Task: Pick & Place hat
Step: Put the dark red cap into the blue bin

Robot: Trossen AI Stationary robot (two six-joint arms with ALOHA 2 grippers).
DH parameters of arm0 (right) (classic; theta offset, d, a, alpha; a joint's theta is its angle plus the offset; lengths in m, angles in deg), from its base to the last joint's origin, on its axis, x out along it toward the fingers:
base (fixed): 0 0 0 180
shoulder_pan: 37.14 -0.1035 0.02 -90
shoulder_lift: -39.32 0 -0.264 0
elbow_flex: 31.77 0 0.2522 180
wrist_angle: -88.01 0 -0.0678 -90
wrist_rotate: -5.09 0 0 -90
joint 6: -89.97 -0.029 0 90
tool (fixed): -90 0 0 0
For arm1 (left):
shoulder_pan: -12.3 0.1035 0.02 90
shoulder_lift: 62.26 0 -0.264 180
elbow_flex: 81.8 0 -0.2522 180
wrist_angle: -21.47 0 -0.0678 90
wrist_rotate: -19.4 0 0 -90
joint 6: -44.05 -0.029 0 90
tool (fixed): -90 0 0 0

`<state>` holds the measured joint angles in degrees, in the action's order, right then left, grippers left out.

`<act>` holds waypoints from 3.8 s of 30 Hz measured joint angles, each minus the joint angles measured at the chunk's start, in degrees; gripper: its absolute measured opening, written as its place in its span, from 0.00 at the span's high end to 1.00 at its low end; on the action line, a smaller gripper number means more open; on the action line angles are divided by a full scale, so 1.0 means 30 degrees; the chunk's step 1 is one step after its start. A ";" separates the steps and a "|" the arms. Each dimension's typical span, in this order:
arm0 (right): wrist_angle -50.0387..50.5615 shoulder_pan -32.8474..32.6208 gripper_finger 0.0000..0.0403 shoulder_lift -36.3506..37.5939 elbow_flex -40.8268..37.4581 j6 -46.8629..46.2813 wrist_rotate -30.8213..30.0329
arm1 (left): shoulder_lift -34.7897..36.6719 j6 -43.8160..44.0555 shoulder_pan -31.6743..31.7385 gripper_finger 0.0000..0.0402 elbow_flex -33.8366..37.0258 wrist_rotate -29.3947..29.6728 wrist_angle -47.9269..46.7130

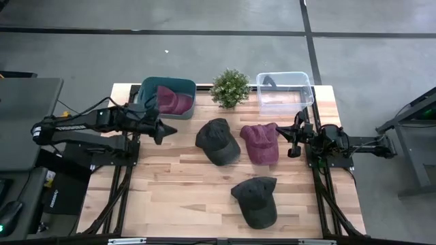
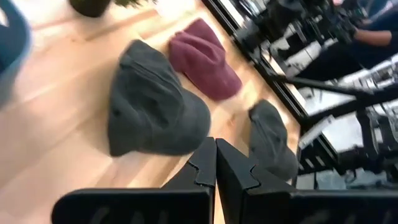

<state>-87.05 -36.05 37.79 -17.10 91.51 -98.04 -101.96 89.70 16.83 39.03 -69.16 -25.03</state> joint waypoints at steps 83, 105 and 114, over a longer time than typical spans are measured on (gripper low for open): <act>0.0042 0.0006 1.00 -0.0006 0.0005 -0.4621 -0.0510 | 0.2062 -0.6017 -0.2897 0.49 0.5996 -0.0127 1.0863; 0.7054 0.0021 0.94 -0.1032 0.3737 -0.4696 -0.0747 | 0.2060 -0.6039 -0.2897 0.49 0.5982 -0.0127 1.0863; 1.1507 0.0018 0.69 -0.4627 0.7713 -0.7956 -0.0701 | 0.2055 -0.6039 -0.2897 0.49 0.5982 -0.0127 1.0863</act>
<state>-52.52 -36.00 23.91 6.04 67.64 -100.14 -95.80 71.58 8.13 56.97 -69.54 7.56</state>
